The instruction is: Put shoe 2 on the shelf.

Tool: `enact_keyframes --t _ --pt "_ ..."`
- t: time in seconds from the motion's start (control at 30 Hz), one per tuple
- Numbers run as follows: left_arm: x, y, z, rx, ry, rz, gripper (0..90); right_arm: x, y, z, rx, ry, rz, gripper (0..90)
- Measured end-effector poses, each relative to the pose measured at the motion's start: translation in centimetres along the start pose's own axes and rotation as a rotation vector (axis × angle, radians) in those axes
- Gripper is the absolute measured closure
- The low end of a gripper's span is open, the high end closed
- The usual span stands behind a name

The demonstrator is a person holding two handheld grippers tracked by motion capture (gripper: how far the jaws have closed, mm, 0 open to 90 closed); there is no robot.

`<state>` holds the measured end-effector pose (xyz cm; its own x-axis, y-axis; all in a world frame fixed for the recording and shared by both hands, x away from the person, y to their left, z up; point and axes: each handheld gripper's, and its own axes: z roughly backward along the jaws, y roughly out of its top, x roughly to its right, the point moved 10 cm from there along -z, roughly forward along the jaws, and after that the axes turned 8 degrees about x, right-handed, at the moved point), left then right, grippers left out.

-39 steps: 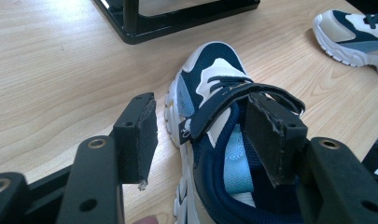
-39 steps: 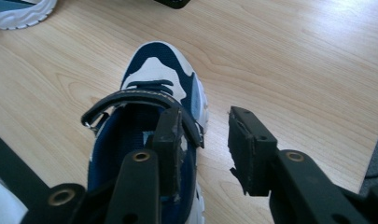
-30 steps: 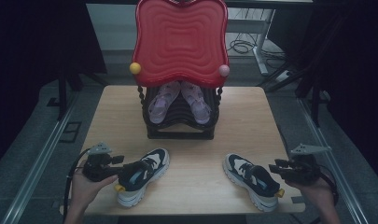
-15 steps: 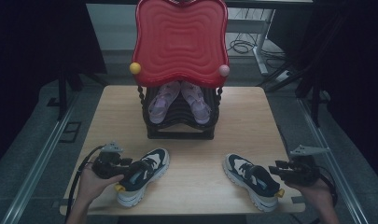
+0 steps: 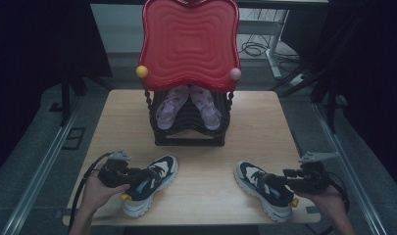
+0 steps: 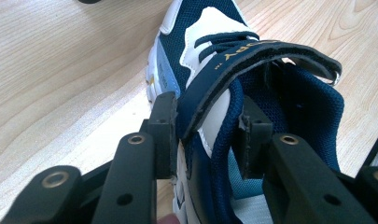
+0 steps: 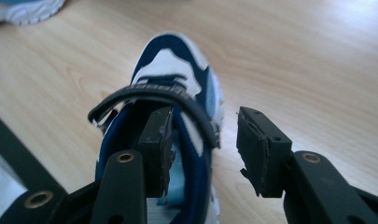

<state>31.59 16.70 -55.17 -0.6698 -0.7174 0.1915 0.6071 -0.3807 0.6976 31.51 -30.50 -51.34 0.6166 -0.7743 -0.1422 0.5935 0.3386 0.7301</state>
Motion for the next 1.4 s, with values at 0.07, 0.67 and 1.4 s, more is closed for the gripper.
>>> enact_keyframes --t 0.07,0.67,1.4 --pt "0.0 0.0 0.0 0.002 0.0 -0.001 65.8 -0.2 -0.4 -0.6 -0.034 0.014 0.002 55.8" --pt "-0.1 -0.2 0.0 0.012 0.002 0.002 69.8 0.0 -1.2 -3.7 -0.22 -0.049 0.007 71.3" --pt "-0.8 0.8 2.6 0.194 -0.003 0.12 72.4 -0.3 1.2 -2.3 0.057 -0.02 -0.084 75.6"
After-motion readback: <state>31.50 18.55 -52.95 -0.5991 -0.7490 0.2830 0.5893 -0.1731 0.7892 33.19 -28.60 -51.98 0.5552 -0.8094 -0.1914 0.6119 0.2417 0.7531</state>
